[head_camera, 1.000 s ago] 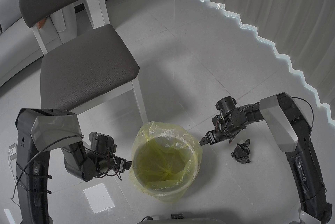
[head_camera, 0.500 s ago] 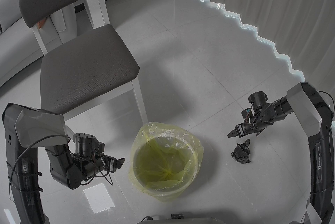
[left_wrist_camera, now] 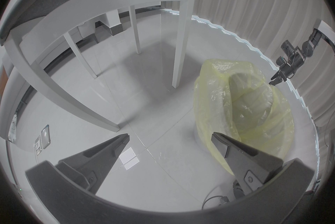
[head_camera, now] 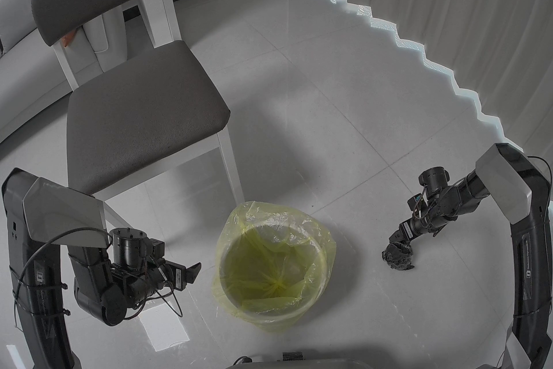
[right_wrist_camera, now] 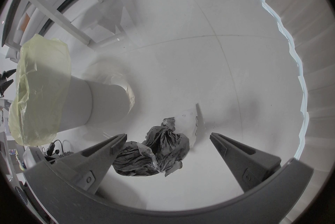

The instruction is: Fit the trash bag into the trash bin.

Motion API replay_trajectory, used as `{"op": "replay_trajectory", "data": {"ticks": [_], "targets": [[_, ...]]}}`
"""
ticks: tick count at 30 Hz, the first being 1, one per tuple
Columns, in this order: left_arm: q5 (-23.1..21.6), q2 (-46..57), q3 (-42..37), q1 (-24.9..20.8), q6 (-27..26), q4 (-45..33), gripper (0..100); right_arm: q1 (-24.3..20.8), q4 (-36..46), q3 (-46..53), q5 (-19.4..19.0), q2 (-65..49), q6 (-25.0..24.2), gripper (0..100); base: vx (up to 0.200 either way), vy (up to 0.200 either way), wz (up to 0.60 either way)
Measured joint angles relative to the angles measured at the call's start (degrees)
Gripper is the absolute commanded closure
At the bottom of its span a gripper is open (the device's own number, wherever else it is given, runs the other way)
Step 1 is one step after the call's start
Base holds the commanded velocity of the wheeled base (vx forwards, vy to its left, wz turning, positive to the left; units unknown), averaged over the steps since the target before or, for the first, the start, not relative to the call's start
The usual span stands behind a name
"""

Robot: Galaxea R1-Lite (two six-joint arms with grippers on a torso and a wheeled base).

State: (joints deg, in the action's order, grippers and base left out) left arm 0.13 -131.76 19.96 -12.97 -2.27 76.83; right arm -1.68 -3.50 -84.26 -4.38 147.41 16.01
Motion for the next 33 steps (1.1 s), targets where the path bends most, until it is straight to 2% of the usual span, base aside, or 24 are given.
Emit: {"op": "replay_trajectory", "data": {"ticks": [5,12,24,32,33], "targets": [[0.0,-0.3,-1.0,0.2,0.0,1.0,0,-0.8,0.8,-1.0,0.0,0.8,0.0,0,0.000,0.000,0.00],[0.1,-0.5,-1.3,-0.1,0.0,2.0,0,-2.1,8.1,-4.0,0.1,1.5,-0.1,0,0.000,0.000,0.00],[0.2,-0.8,-3.0,0.1,-0.1,4.6,0,-2.6,10.6,-5.8,0.7,2.1,0.0,0,0.000,0.000,0.00],[0.1,-1.0,-4.0,-0.4,-0.2,5.7,0,-2.5,18.7,-9.7,1.0,2.9,-0.2,0,0.000,0.000,0.00],[0.1,-1.0,-4.1,-0.5,-0.2,6.0,0,-2.5,20.0,-10.4,1.0,3.0,-0.1,100,0.000,0.000,0.00]]}}
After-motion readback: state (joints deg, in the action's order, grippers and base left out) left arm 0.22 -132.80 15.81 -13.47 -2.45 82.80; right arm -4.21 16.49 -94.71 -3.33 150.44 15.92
